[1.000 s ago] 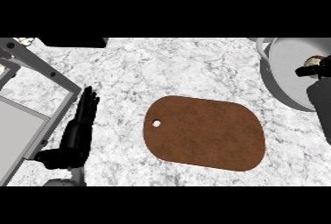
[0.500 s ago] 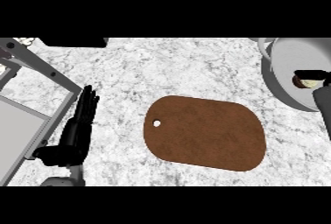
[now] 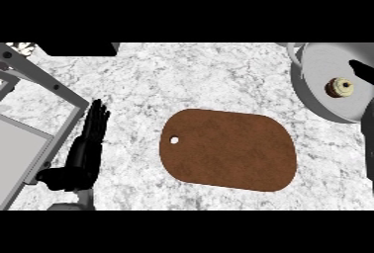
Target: Pick the cupcake from the cutting board and place it in the pot
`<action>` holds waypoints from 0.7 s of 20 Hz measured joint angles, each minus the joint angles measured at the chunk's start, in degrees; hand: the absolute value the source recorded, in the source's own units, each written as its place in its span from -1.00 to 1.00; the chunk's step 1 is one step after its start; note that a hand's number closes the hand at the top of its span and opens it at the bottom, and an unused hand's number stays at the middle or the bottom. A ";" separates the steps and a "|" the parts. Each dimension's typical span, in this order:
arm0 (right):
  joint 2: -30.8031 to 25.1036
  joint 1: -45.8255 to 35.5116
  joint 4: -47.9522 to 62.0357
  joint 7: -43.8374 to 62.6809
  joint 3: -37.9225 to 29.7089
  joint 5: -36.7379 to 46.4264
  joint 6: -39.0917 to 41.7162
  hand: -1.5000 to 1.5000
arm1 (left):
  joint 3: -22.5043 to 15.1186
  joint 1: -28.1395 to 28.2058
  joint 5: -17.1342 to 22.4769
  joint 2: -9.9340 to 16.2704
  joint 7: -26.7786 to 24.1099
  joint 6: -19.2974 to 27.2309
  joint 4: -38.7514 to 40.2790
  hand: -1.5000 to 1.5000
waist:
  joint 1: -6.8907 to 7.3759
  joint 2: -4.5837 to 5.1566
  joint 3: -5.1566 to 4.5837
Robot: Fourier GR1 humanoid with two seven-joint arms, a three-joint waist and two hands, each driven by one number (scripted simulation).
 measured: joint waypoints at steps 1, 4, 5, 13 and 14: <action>0.37 1.02 -1.17 -2.62 -1.13 -2.72 0.74 -1.00 | 0.50 0.20 0.34 0.40 -0.55 -0.48 0.28 0.00 | -0.06 -0.02 -0.03; -0.54 4.35 -2.26 -10.11 -4.49 -10.03 3.74 -1.00 | 0.75 0.02 0.56 0.52 -0.25 -0.80 0.28 0.00 | -0.01 0.03 -0.09; -0.86 5.38 -2.42 -12.48 -5.47 -12.26 4.88 -1.00 | 0.71 0.48 0.53 0.50 -0.82 -0.98 0.38 0.00 | 0.01 0.02 -0.11; -3.55 11.65 1.02 -28.41 -9.57 -25.43 11.53 -1.00 | 1.52 -1.03 0.23 0.76 1.45 -0.98 -0.49 0.00 | 0.01 -0.06 -0.20; -4.00 12.05 2.16 -29.94 -9.85 -26.76 12.09 -1.00 | 0.93 -1.11 -0.37 0.11 1.47 -0.43 -0.58 0.00 | 0.03 -0.06 -0.21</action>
